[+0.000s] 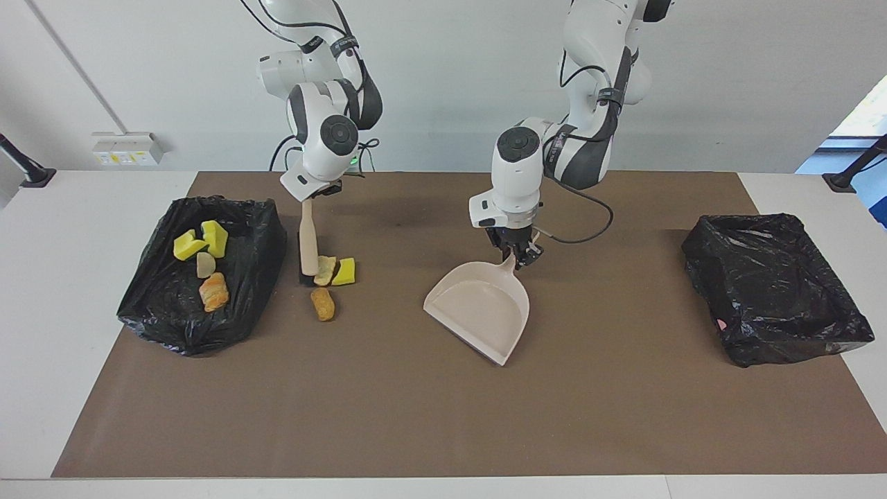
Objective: Sweep and dump trash in bin
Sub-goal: 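Sweep the sponge and bread toward the dustpan with the right gripper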
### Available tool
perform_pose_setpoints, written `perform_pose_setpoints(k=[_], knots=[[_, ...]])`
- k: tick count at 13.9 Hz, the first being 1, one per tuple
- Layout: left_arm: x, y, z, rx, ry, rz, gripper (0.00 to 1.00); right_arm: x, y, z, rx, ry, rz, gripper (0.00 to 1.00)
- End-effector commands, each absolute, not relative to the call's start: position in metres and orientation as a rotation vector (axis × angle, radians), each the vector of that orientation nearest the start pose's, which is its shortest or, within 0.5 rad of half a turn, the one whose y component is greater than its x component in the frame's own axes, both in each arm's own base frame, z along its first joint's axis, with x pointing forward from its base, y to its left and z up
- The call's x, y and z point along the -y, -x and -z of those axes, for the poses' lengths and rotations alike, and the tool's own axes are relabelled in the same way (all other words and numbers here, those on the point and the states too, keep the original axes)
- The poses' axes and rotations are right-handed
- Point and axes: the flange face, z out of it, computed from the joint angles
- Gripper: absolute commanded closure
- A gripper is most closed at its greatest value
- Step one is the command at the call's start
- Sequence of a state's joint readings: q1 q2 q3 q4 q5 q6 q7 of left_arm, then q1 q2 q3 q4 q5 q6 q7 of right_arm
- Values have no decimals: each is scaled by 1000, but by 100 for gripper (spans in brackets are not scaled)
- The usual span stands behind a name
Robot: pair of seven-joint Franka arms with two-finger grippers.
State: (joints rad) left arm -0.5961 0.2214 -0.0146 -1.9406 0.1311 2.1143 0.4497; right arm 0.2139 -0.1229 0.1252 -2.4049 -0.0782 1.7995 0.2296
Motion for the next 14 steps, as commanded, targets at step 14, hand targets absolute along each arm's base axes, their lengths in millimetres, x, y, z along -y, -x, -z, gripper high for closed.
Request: perform_pose_setpoints(k=[14], knots=[[333,-424,-361,-2039,2111,-252,100,-294,-391,-357,-63,2560,-827,100]])
